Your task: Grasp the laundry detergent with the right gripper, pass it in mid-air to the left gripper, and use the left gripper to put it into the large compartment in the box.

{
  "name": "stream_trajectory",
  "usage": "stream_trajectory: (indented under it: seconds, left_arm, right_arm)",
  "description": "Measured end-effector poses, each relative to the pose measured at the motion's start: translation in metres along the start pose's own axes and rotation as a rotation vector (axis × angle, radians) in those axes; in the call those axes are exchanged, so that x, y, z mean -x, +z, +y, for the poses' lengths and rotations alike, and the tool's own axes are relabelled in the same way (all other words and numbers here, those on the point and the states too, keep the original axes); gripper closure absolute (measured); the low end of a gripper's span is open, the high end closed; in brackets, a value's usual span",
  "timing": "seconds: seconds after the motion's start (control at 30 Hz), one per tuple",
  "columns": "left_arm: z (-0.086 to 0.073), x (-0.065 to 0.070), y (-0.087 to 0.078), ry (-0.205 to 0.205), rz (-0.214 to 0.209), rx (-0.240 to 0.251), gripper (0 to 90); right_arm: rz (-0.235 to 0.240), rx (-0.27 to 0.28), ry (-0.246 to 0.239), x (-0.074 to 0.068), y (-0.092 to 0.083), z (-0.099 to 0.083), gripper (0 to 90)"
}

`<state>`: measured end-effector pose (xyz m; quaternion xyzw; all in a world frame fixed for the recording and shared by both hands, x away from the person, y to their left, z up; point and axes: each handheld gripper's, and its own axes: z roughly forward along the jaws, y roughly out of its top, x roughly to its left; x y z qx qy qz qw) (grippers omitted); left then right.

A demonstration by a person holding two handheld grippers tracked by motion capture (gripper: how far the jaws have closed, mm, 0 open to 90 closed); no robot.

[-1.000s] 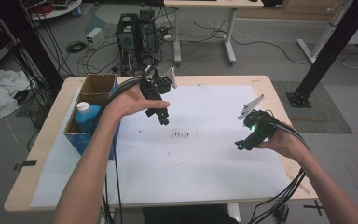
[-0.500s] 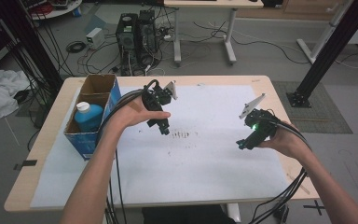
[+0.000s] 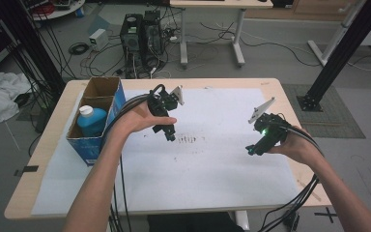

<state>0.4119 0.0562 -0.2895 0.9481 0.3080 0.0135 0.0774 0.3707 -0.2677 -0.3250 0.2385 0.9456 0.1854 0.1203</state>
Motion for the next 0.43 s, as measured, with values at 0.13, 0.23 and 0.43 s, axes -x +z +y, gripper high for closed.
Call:
stream_trajectory:
  seconds: [0.13,0.23,0.43]
  left_arm:
    - [0.0002,0.0004,0.0006,-0.001,0.000,-0.002,20.2]
    - [0.0004,0.0009,0.0010,0.001,0.001,-0.006,20.2]
    - [-0.0010,-0.0005,0.0024,-0.002,-0.002,-0.003,20.2]
  right_arm:
    - [0.002,-0.003,0.002,-0.0003,0.0009,-0.0001,13.2]
    - [0.003,-0.003,0.003,-0.0005,0.0011,0.0005,13.2]
    - [-0.001,-0.009,0.004,-0.0007,0.0034,0.0023,13.2]
